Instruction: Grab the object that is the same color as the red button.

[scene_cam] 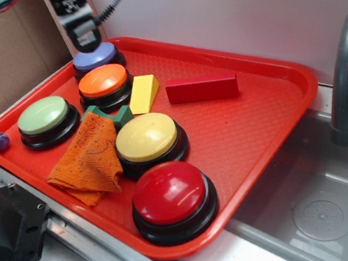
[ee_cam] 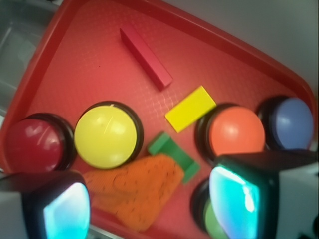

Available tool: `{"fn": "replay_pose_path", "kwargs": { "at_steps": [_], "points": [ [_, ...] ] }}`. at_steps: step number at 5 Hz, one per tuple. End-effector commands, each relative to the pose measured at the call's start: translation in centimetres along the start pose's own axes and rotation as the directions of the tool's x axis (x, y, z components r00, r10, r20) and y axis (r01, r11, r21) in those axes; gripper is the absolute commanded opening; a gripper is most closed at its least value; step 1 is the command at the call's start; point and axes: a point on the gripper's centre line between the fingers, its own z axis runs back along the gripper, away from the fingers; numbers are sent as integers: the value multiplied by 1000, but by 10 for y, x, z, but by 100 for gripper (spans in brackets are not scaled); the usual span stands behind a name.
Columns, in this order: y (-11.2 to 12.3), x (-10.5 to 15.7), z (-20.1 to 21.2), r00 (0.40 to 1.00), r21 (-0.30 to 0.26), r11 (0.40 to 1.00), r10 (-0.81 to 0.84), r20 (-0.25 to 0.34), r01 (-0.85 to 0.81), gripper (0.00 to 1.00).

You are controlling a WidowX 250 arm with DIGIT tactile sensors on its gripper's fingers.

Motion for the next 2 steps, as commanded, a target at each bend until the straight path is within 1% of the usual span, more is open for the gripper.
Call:
{"fn": "replay_pose_path", "kwargs": {
  "at_steps": [1, 2],
  "points": [
    [7, 46, -18, 989, 35, 995, -102, 110, 98, 100],
    [11, 66, -43, 983, 47, 990, -140, 119, 135, 100]
  ]
}}
